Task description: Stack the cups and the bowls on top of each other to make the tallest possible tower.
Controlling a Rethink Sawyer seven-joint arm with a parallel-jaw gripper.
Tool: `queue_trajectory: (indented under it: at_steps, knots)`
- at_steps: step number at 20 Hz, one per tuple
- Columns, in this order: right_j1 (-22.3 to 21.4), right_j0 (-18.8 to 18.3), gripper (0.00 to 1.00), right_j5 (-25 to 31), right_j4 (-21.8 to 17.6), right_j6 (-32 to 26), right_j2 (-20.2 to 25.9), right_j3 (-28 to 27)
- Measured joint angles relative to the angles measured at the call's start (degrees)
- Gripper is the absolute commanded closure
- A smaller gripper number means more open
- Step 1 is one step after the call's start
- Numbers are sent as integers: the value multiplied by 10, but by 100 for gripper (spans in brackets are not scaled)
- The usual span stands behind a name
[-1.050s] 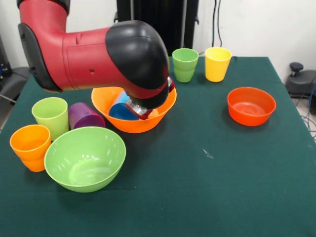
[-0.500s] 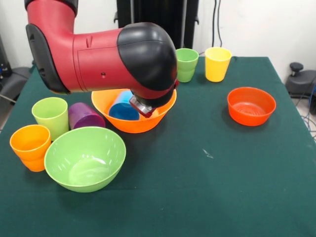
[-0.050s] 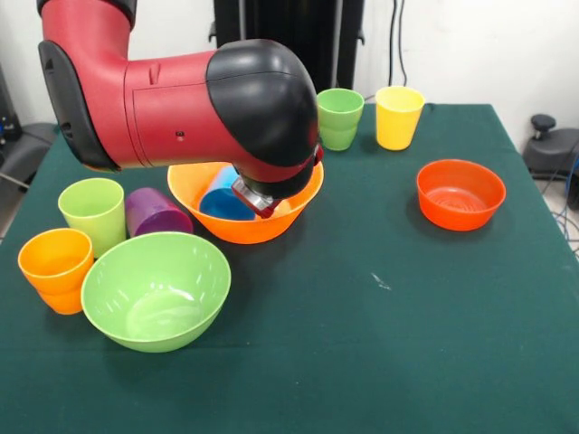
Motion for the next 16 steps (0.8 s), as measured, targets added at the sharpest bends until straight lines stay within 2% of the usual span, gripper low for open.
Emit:
queue_trajectory:
  at_steps: [16]
  knots:
    - [-2,8,0,29,-3,0,13,-28]
